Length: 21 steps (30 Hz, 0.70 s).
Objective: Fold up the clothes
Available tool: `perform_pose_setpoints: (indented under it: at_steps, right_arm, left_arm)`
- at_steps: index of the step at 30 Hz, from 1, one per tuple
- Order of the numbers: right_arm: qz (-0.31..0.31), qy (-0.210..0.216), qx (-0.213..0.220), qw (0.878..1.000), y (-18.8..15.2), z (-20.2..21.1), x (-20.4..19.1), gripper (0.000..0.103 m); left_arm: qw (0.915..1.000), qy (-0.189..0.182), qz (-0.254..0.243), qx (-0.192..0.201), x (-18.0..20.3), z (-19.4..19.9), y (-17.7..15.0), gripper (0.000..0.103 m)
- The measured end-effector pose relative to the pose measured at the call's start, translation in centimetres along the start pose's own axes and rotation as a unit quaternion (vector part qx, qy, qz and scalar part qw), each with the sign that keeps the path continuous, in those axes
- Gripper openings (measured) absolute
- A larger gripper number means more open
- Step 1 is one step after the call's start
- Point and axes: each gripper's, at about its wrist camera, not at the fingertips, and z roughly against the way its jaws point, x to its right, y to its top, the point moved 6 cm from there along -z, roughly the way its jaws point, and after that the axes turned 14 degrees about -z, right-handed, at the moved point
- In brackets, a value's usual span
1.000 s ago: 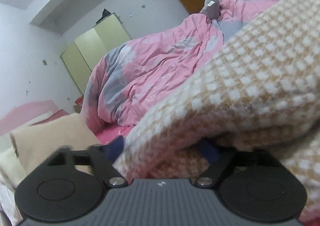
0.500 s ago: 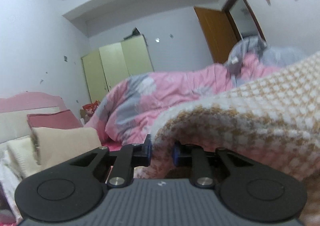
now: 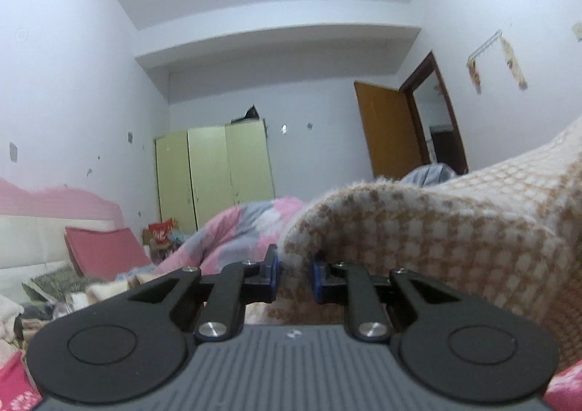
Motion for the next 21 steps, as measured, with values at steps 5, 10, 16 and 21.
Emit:
perform_pose_setpoints:
  at_steps: [5,10,16,21]
  right_arm:
    - [-0.017,0.029,0.013,0.999,2.7,-1.7,0.2,0.005]
    - [-0.045,0.032,-0.053,0.997,0.4,-8.7,1.6,0.005]
    - [-0.054,-0.024,-0.190,0.980,-9.7,-18.2,4.7,0.005]
    - [-0.049,-0.073,-0.283,0.955,-19.2,-22.7,7.7,0.005]
  left_arm:
    - [0.9984,-0.043,0.025,-0.027,-2.1,-0.9,1.0,0.019]
    - [0.9901,-0.083,0.048,-0.102,-1.6,-6.6,-2.4,0.028]
    - [0.9810,-0.112,0.058,-0.148,-1.1,-8.7,-7.2,0.052]
    - [0.9718,-0.134,0.067,-0.182,-0.8,-9.9,-11.1,0.077]
